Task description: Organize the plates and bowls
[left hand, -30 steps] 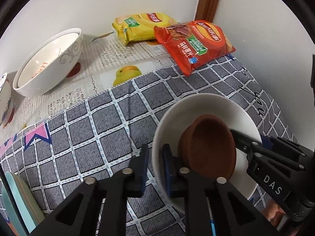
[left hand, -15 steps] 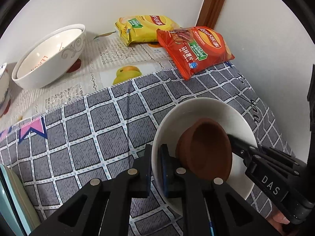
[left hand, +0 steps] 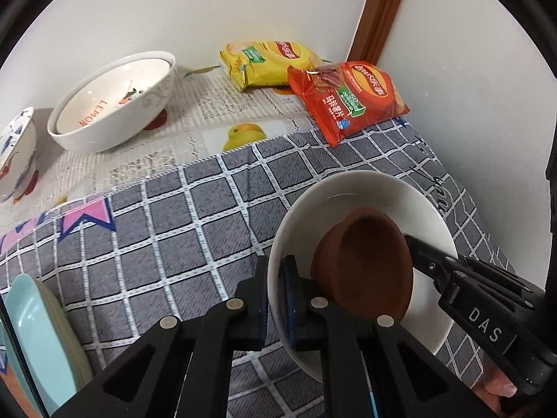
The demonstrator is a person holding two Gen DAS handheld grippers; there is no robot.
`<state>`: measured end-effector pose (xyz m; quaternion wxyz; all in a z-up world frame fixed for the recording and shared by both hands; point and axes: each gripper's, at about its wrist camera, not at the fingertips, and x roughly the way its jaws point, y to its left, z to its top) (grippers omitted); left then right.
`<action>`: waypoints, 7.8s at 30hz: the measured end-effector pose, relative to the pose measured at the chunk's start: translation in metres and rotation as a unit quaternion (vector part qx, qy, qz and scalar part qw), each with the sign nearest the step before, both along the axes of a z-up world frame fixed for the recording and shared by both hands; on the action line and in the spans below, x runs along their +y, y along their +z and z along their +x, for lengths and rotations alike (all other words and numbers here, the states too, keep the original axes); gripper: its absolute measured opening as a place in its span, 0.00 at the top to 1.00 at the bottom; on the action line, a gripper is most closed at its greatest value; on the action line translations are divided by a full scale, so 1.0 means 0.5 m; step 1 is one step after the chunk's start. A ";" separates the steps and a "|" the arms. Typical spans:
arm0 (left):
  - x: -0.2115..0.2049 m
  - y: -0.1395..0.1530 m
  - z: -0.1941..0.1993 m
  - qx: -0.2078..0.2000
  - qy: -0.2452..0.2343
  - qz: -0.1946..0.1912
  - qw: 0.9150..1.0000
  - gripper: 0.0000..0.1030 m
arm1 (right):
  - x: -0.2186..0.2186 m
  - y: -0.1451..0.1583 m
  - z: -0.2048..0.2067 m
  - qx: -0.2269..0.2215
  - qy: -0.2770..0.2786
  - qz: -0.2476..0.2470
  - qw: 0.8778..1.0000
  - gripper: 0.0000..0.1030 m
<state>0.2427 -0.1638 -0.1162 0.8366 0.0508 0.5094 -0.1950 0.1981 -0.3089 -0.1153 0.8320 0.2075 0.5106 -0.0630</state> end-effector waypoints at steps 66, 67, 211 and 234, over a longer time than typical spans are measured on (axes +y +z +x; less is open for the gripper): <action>0.570 0.048 -0.079 -0.023 0.178 -0.010 0.984 0.92 | 0.553 0.079 0.037 -0.027 0.163 0.018 0.986 0.91; 0.575 0.043 -0.077 -0.020 0.179 -0.009 0.984 0.92 | 0.556 0.074 0.039 -0.025 0.165 0.019 0.986 0.91; 0.411 0.278 -0.544 -0.187 0.170 0.029 0.967 0.13 | 0.343 0.350 -0.515 -0.173 0.104 -0.136 0.970 0.13; 0.420 0.286 -0.548 -0.189 0.174 0.026 0.966 0.13 | 0.352 0.356 -0.519 -0.177 0.106 -0.136 0.969 0.13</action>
